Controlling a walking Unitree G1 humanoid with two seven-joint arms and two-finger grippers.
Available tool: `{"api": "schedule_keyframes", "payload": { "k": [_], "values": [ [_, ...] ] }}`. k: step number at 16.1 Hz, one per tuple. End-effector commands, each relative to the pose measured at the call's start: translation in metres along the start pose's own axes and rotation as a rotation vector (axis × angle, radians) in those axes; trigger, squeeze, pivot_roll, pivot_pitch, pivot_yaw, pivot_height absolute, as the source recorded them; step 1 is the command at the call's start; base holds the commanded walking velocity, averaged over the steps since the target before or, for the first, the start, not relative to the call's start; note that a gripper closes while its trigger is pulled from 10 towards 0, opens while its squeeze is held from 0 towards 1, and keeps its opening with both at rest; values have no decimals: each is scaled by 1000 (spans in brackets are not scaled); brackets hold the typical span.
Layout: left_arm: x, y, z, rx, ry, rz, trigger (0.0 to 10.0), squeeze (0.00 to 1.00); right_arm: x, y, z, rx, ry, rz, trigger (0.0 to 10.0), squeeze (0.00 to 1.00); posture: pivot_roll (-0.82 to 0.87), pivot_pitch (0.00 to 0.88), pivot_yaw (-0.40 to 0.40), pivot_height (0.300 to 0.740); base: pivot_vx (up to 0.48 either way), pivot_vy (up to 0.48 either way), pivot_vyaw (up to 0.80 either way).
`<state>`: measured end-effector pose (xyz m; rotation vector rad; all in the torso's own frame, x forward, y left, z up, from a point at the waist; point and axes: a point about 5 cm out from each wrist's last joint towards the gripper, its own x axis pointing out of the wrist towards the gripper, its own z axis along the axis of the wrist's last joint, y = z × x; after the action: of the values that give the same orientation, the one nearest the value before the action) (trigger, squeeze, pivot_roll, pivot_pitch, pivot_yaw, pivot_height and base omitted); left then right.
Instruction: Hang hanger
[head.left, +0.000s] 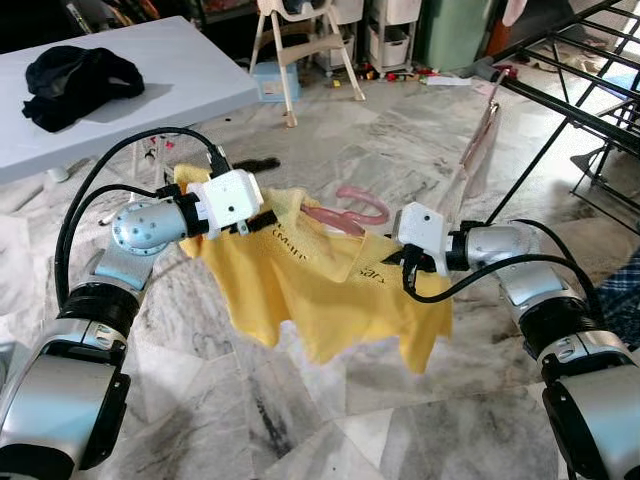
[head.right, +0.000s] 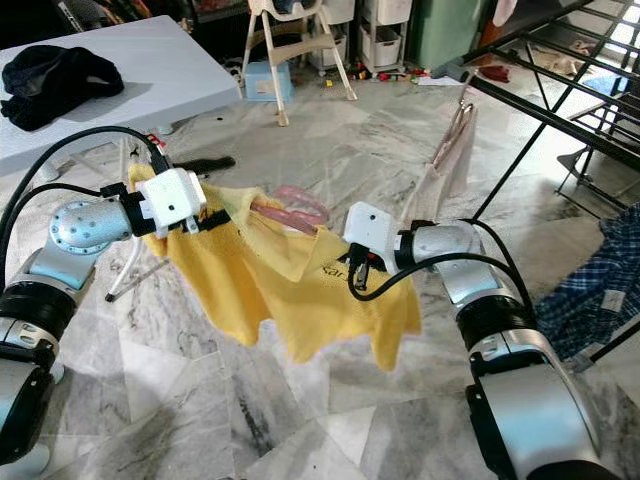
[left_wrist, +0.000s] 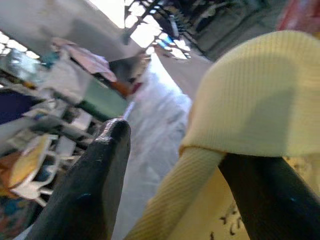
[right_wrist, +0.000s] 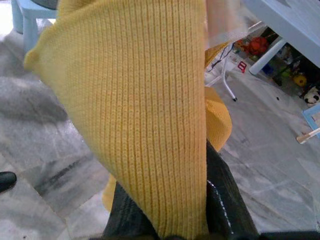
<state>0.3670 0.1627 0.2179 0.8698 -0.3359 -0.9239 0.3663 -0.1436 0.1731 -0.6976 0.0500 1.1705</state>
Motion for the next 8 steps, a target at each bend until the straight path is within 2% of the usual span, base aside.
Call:
{"api": "schedule_keyframes", "payload": {
  "k": [1,3,5,8],
  "values": [
    [-1,-6,-1,1,7,-62,10000,1000,6,1,10,-64,-38,16,0,0,-115,49,50,740,0,0,0],
    [-2,-5,0,10,3,-47,10000,1000,7,4,4,-59,-5,12,0,0,-116,49,48,740,0,0,0],
    [-4,4,3,23,-7,-1,10000,1000,9,8,-2,-55,32,8,0,0,-115,50,47,740,0,0,0],
    [-7,8,3,18,-5,6,10000,1000,11,11,-8,-49,70,4,0,0,-113,49,48,740,0,0,0]
  ]
}}
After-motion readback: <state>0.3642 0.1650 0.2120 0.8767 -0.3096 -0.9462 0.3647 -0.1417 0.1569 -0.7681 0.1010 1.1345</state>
